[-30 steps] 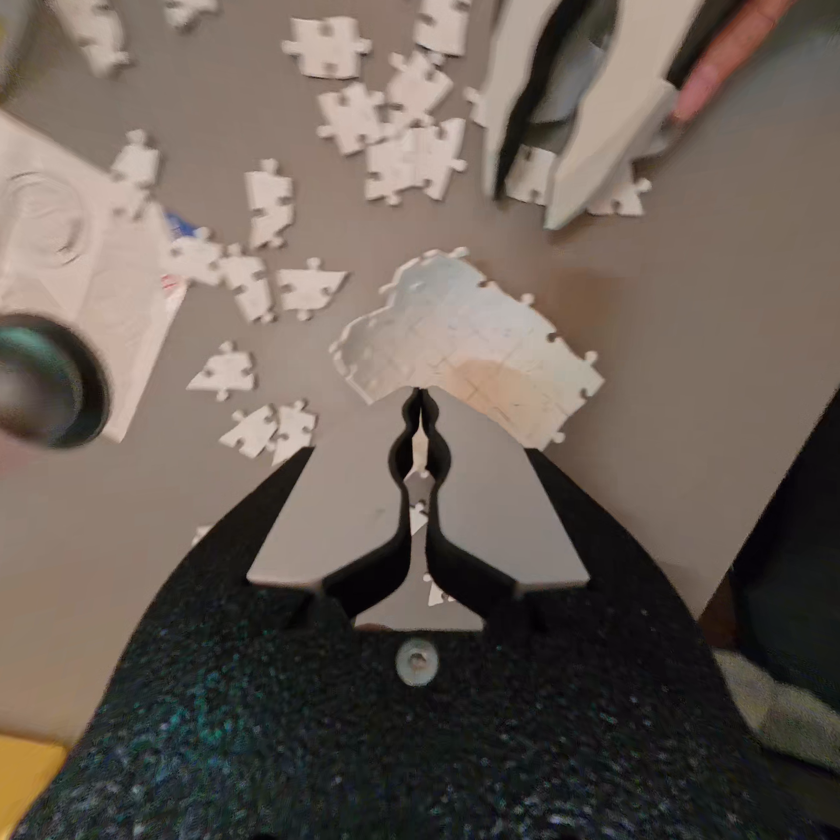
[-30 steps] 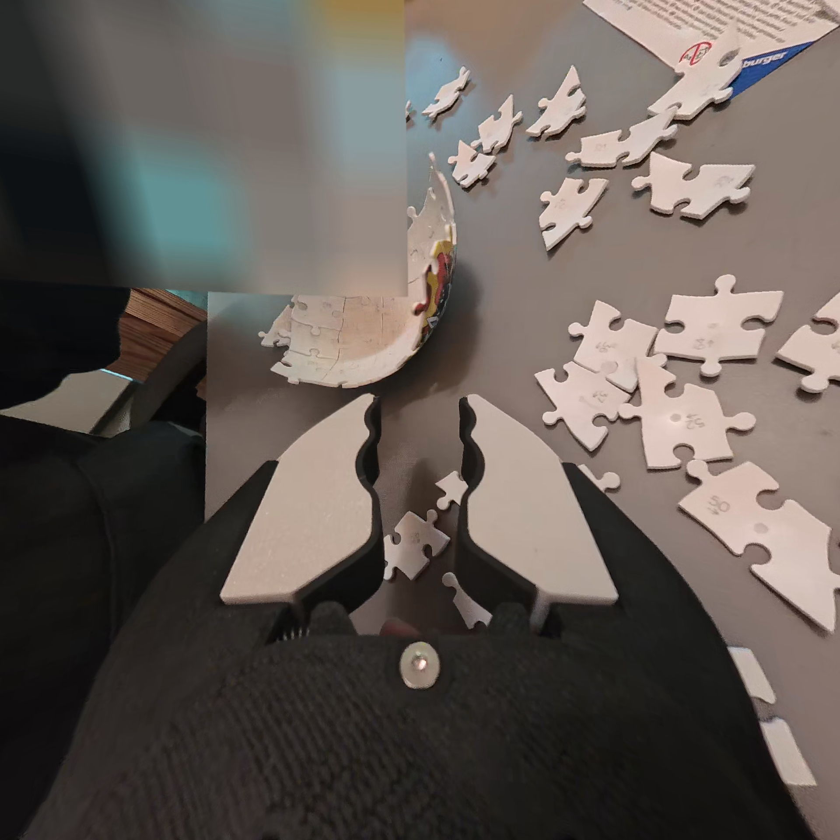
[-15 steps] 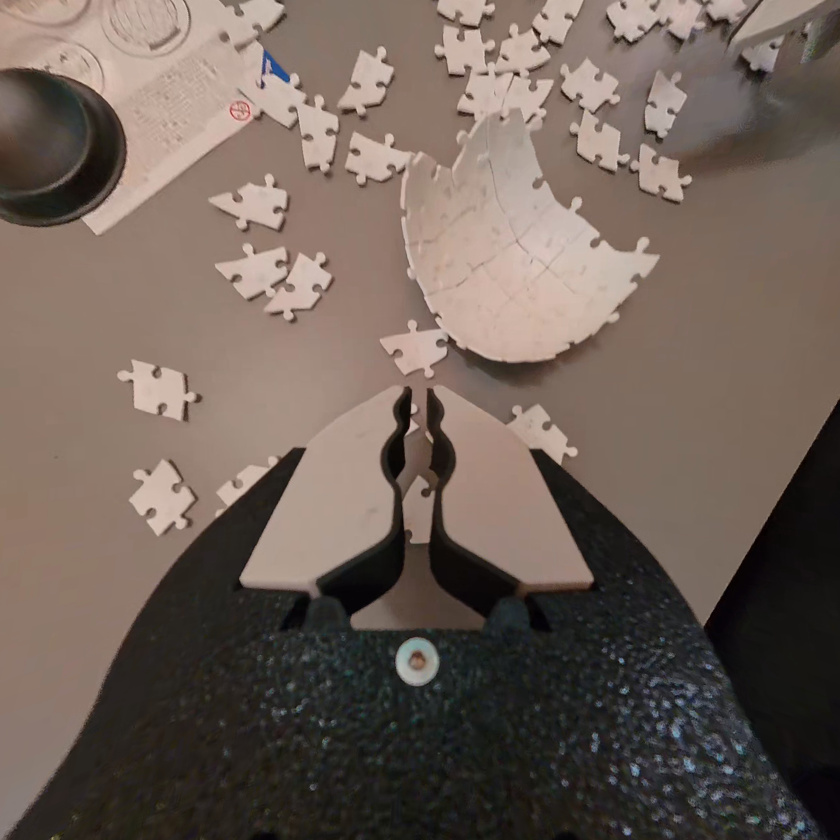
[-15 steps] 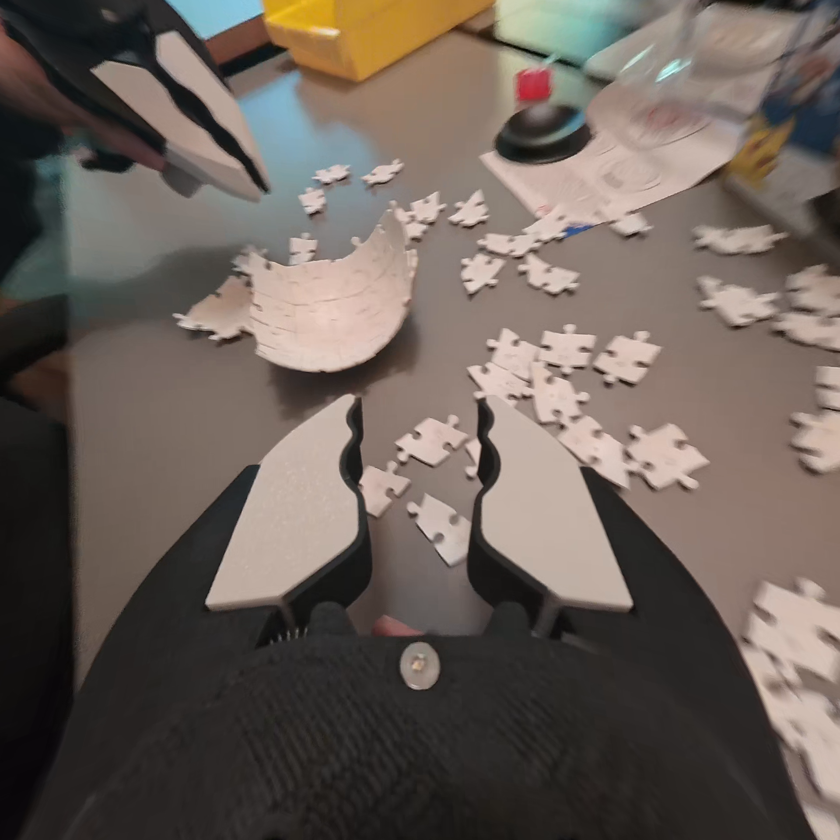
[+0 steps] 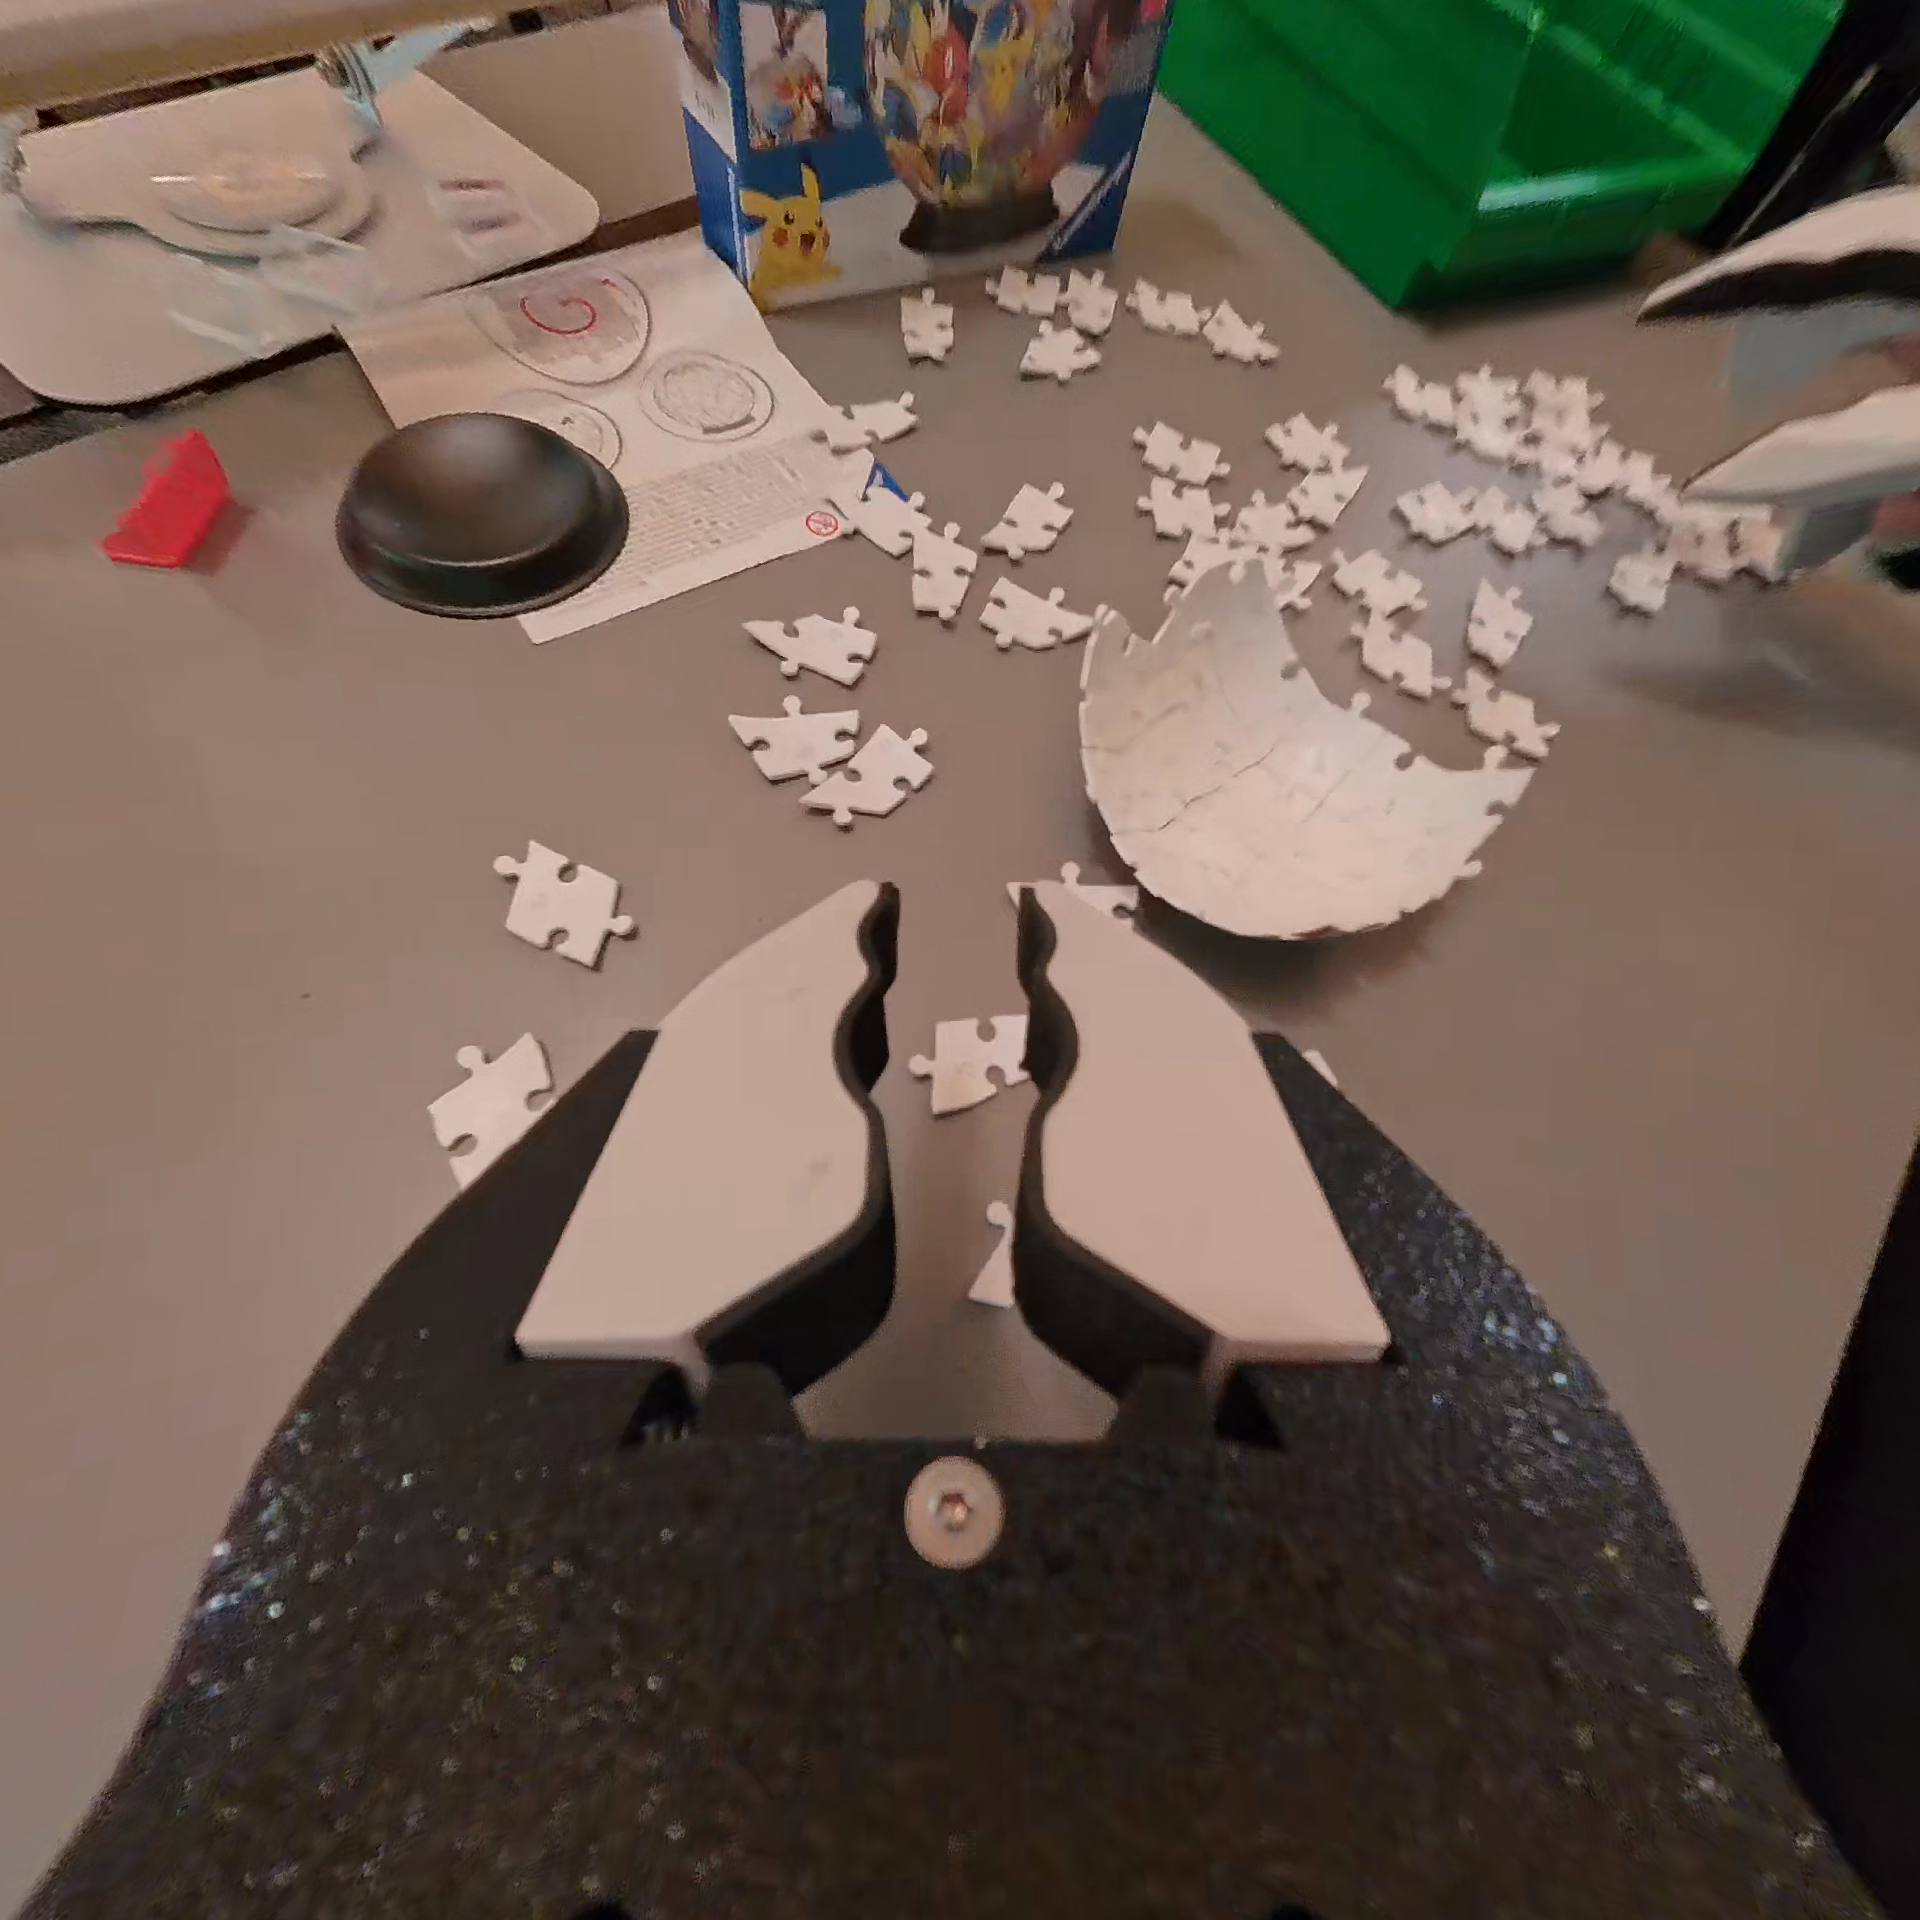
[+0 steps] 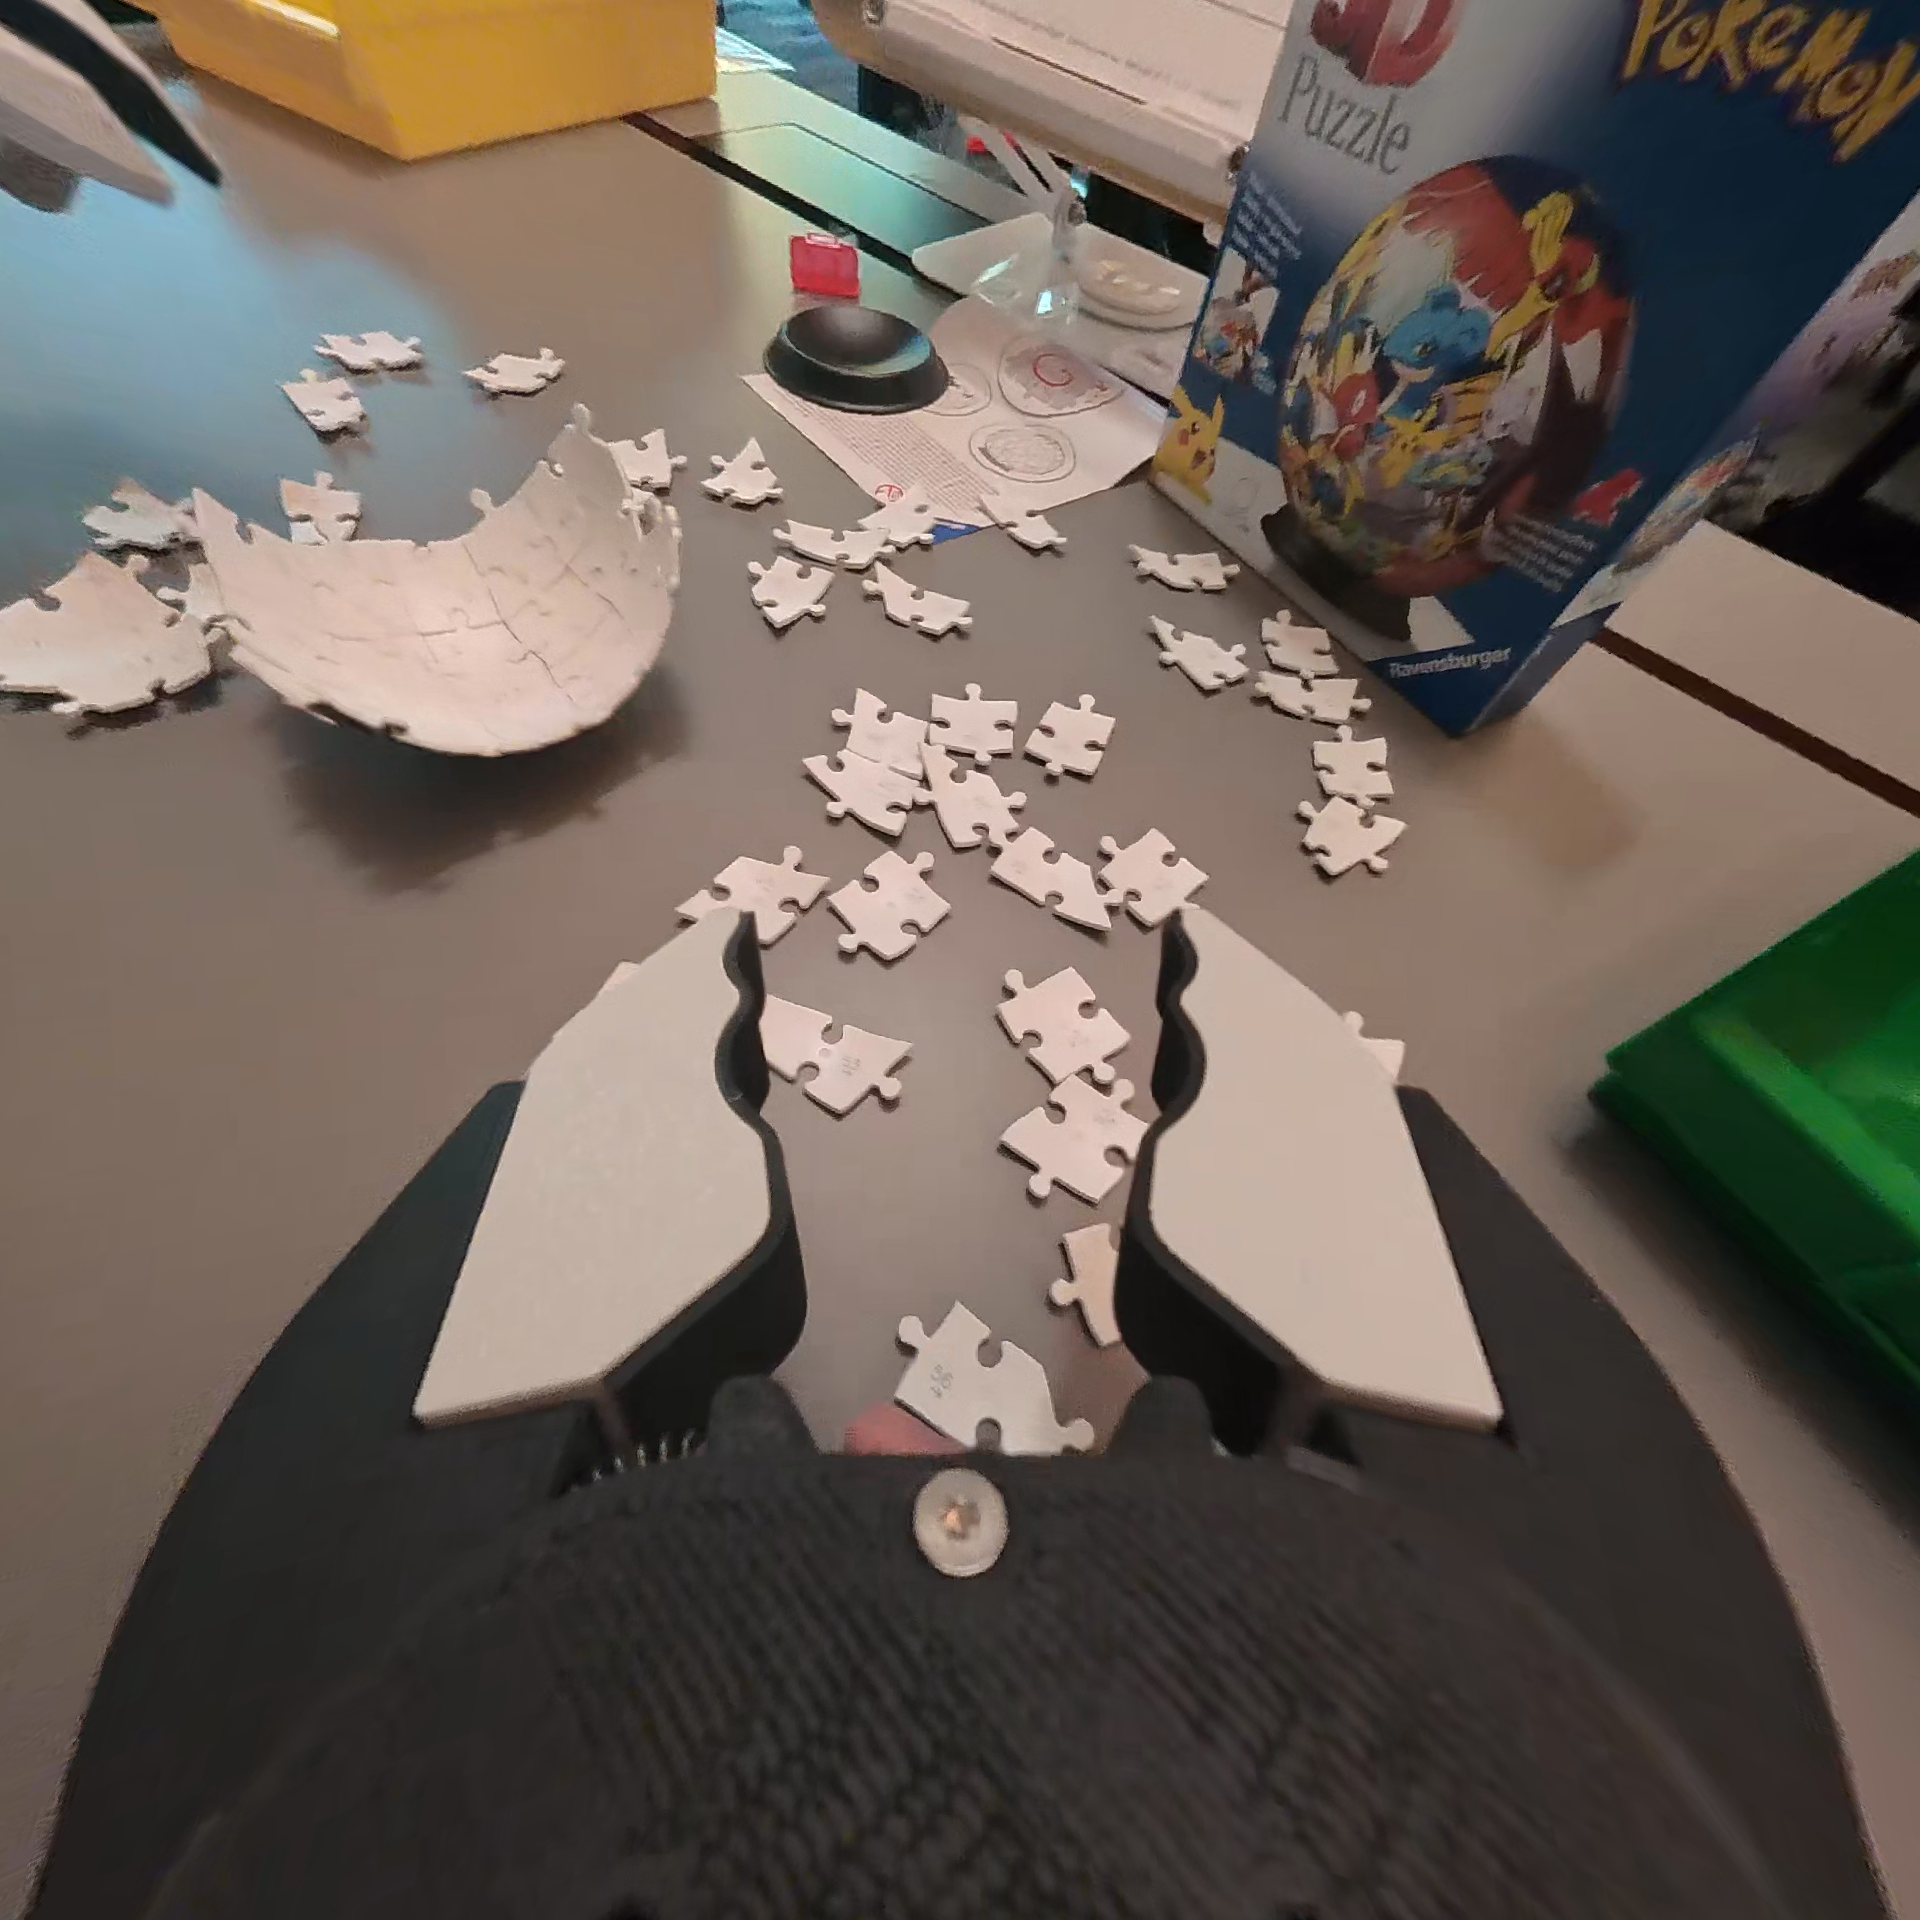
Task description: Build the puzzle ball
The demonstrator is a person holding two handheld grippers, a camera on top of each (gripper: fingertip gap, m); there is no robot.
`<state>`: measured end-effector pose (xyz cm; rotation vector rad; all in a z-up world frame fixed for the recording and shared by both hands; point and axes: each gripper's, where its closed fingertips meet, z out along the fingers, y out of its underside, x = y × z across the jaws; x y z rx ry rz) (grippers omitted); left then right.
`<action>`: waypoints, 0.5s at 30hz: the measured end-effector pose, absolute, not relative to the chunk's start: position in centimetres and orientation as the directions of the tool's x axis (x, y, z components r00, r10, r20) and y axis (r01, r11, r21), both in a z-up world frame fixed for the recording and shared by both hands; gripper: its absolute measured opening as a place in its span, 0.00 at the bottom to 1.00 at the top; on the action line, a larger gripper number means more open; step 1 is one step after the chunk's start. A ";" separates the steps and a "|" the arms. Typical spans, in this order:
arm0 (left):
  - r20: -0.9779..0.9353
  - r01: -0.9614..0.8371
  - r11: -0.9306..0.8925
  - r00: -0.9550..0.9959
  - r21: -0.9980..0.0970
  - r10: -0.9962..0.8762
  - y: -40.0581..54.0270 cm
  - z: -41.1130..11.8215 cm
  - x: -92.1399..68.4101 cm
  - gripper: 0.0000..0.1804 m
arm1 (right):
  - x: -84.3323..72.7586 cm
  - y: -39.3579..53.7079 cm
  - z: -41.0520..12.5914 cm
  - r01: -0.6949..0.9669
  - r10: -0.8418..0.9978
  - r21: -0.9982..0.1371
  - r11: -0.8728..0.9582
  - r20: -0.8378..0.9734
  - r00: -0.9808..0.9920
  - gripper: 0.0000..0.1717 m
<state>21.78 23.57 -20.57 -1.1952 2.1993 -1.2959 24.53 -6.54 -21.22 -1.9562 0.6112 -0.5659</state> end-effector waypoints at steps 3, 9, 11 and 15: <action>0.172 -0.493 0.197 -0.606 -0.847 -0.777 23.4 -20.9 21.3 0.12 | 23.1 -4.9 -22.2 -0.256 -0.571 -0.867 -0.428 0.040 0.820 0.37; 0.073 -0.522 0.336 -0.615 -0.784 -0.785 23.7 -22.9 20.8 0.12 | 21.8 -0.5 -26.2 -0.463 -0.589 -0.708 -0.533 -0.083 0.804 0.31; 0.058 -0.523 0.370 -0.632 -0.768 -0.772 23.5 -23.3 20.4 0.13 | 22.0 0.0 -27.8 -0.486 -0.603 -0.647 -0.588 -0.049 0.796 0.33; 0.034 -0.518 0.400 -0.642 -0.756 -0.766 23.4 -23.6 20.1 0.13 | 22.7 0.5 -28.8 -0.484 -0.610 -0.607 -0.631 0.003 0.792 0.28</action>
